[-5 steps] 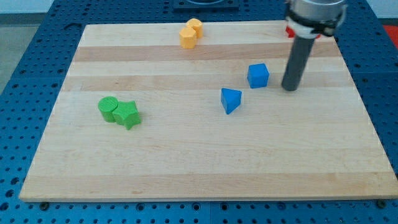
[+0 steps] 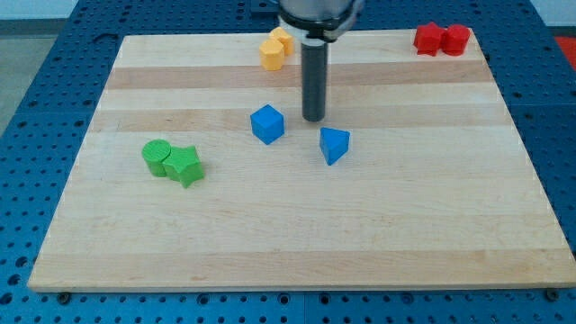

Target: Move blue cube to the left side of the board

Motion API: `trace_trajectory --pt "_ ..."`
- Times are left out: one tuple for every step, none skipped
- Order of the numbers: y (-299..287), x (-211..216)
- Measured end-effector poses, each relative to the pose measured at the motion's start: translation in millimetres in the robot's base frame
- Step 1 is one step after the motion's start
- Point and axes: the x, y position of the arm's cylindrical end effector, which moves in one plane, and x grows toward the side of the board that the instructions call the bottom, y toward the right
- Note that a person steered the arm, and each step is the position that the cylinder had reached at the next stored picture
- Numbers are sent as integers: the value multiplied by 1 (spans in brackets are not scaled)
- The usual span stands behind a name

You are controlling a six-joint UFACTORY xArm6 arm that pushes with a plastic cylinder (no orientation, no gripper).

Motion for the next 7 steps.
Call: trace_trajectory --pt "-16 25" --pt "-86 42" --pt "-122 42" --pt "-92 40" --pt "-48 34" --pt "-32 12" --pt "-52 1"
